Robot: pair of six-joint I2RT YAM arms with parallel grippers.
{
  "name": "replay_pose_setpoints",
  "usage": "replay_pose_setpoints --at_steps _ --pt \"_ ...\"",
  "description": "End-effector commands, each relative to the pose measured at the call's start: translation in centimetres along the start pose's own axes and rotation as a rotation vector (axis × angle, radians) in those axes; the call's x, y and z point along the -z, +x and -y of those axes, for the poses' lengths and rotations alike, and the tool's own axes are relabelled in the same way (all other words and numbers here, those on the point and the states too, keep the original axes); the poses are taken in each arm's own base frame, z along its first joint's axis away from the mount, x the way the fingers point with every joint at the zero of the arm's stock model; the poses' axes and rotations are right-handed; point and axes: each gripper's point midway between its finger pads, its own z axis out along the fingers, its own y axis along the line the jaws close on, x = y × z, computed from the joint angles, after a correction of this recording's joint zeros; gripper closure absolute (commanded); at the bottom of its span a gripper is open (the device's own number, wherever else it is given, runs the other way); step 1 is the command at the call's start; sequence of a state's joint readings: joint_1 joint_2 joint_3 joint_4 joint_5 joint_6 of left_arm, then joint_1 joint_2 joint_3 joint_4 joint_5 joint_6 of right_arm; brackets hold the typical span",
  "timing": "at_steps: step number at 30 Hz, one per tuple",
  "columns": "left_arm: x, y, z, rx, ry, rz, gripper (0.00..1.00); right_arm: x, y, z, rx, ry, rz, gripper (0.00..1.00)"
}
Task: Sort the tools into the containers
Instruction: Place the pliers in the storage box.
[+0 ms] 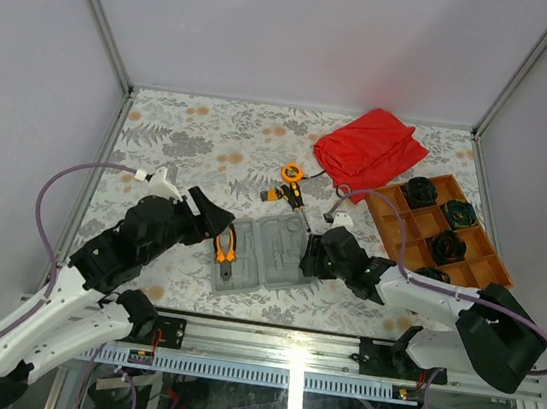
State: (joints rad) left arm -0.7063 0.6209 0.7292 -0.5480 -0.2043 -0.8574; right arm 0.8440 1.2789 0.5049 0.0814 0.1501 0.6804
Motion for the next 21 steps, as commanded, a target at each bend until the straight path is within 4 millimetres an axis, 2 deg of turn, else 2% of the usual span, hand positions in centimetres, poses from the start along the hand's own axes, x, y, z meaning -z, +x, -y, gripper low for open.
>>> replay_pose_setpoints --at_steps 1,5,9,11,13,14,16,19,21 --pt "1.2 -1.5 4.4 0.05 0.136 -0.006 0.29 -0.8 1.4 -1.7 -0.007 -0.092 -0.078 0.43" --pt "2.2 -2.8 7.0 0.058 0.187 -0.019 0.27 -0.8 2.1 -4.2 -0.013 -0.22 -0.137 0.46" --pt "3.4 -4.1 9.4 0.083 0.25 -0.024 0.25 0.1 1.2 -6.1 -0.009 -0.313 -0.12 0.46" --pt "4.0 -4.7 10.5 0.086 0.285 -0.023 0.23 0.4 0.3 -5.1 0.012 -0.229 -0.107 0.45" --pt "4.7 -5.3 11.7 0.09 0.318 -0.021 0.2 0.8 -0.8 -2.5 0.019 -0.058 -0.082 0.42" --pt "5.0 -5.5 12.1 0.091 0.33 -0.022 0.2 1.2 -1.8 -0.5 0.018 0.064 -0.044 0.4" --pt "5.6 -5.9 13.0 0.095 0.362 -0.027 0.19 2.5 -3.5 1.8 0.017 0.202 0.018 0.37" --pt "6.5 -6.6 13.9 0.119 0.398 -0.01 0.16 3.6 -6.5 2.5 0.019 0.26 0.133 0.36" --pt "7.0 -7.1 14.2 0.133 0.418 0.006 0.15 3.5 -8.4 2.6 0.015 0.265 0.175 0.35"
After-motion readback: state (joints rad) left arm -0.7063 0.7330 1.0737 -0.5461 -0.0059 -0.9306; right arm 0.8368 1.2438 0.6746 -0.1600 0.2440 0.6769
